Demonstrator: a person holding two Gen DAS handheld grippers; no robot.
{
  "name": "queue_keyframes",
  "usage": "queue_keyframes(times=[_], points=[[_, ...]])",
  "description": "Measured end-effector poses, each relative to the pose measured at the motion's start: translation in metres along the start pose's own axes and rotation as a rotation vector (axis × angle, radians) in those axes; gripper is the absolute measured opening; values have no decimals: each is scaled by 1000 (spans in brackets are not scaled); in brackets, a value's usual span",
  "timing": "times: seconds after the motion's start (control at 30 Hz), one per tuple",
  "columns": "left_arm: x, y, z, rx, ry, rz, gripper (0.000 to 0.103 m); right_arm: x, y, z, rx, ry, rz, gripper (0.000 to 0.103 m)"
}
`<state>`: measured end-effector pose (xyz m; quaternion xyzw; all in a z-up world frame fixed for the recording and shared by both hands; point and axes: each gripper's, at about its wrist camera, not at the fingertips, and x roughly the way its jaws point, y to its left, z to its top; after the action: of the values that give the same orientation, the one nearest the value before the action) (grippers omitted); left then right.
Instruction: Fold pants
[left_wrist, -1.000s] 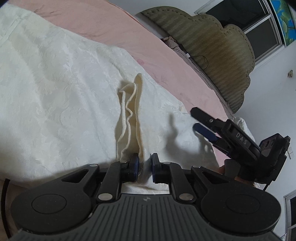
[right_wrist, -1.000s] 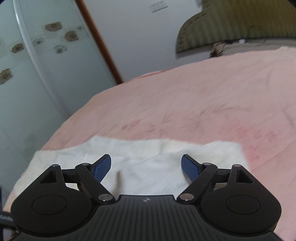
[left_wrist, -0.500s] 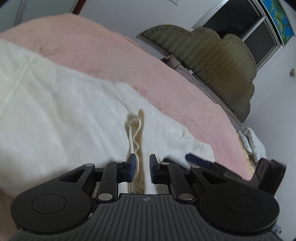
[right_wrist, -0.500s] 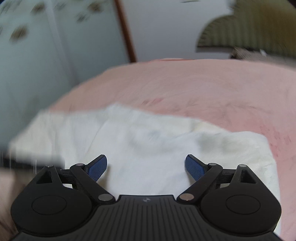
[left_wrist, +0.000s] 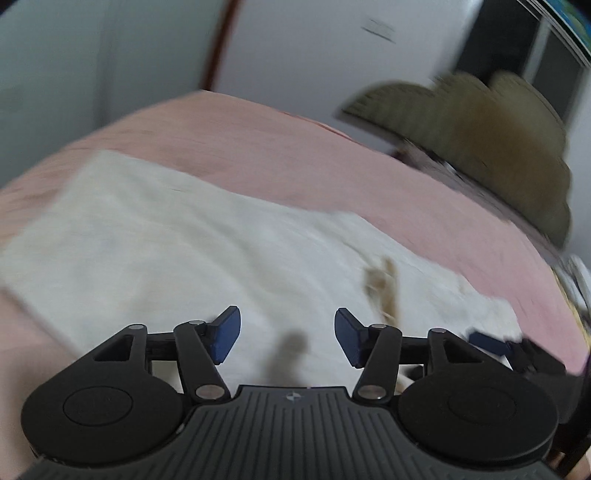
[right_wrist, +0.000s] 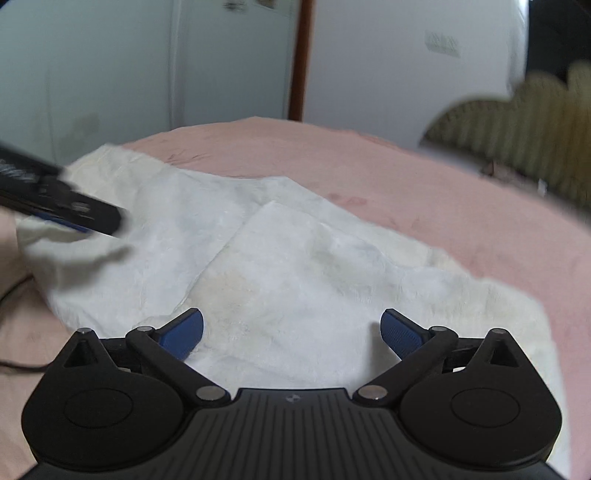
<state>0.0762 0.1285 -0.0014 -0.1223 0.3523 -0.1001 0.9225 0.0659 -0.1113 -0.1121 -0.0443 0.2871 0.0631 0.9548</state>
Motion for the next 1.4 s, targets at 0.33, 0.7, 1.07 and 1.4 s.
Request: queue_keyframes(times=[0.33, 0.7, 1.07, 1.4], points=[[-77, 107, 19, -207, -192, 369, 79, -21, 49, 17, -130, -159, 101, 103], [-35, 138, 0, -524, 112, -78, 81, -3, 185, -15, -777, -252, 69, 103], [5, 145, -1, -635, 19, -155, 100, 20, 220, -11, -900, -281, 71, 40], [35, 157, 17, -713, -68, -236, 100, 25, 152, 70, -369, -194, 297, 36]])
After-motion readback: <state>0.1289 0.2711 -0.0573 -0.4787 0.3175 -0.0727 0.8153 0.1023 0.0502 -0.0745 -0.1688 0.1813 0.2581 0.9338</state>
